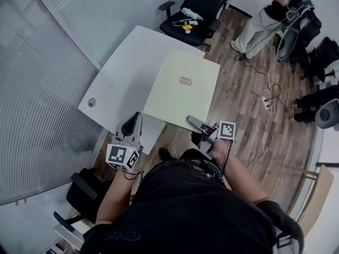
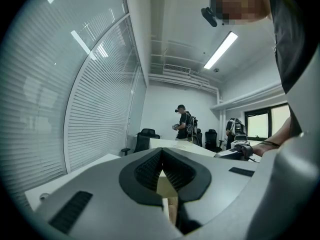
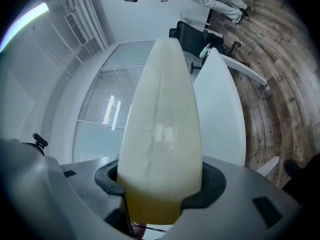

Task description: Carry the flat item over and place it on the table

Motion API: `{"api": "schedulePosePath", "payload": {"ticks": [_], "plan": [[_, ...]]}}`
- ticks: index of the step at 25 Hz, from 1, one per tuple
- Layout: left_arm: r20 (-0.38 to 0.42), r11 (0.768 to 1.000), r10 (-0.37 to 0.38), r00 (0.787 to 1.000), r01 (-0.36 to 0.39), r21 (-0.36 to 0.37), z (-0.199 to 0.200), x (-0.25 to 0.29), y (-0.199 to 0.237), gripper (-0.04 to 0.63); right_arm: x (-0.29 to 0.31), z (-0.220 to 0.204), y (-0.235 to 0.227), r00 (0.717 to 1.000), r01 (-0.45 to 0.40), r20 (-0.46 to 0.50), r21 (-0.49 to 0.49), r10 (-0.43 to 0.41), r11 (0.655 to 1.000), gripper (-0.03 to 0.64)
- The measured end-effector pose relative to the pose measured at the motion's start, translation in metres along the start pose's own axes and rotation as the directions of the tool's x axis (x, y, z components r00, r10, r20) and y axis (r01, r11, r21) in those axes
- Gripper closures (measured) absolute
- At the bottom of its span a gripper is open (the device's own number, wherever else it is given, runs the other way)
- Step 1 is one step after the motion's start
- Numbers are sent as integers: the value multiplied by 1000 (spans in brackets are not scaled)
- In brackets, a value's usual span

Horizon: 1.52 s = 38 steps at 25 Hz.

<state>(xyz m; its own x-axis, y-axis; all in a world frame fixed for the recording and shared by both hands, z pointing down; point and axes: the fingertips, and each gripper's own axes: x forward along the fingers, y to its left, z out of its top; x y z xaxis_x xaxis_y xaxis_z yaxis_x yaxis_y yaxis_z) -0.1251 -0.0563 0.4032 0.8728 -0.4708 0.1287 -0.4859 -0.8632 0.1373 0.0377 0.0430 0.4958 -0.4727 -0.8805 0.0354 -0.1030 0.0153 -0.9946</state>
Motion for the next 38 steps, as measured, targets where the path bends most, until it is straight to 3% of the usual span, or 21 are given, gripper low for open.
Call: {"api": "schedulePosePath", "payload": {"ticks": [20,38], "plan": [[-3,996,87,996,-87,-26,5,6,29,583,42,25,2,996,-4,-92,-8,3,1000,334],[18,974,222,975,-221,-52,21,119,40,583,66,157,-18,969,6,-246,-23,-11,1000,334]]}}
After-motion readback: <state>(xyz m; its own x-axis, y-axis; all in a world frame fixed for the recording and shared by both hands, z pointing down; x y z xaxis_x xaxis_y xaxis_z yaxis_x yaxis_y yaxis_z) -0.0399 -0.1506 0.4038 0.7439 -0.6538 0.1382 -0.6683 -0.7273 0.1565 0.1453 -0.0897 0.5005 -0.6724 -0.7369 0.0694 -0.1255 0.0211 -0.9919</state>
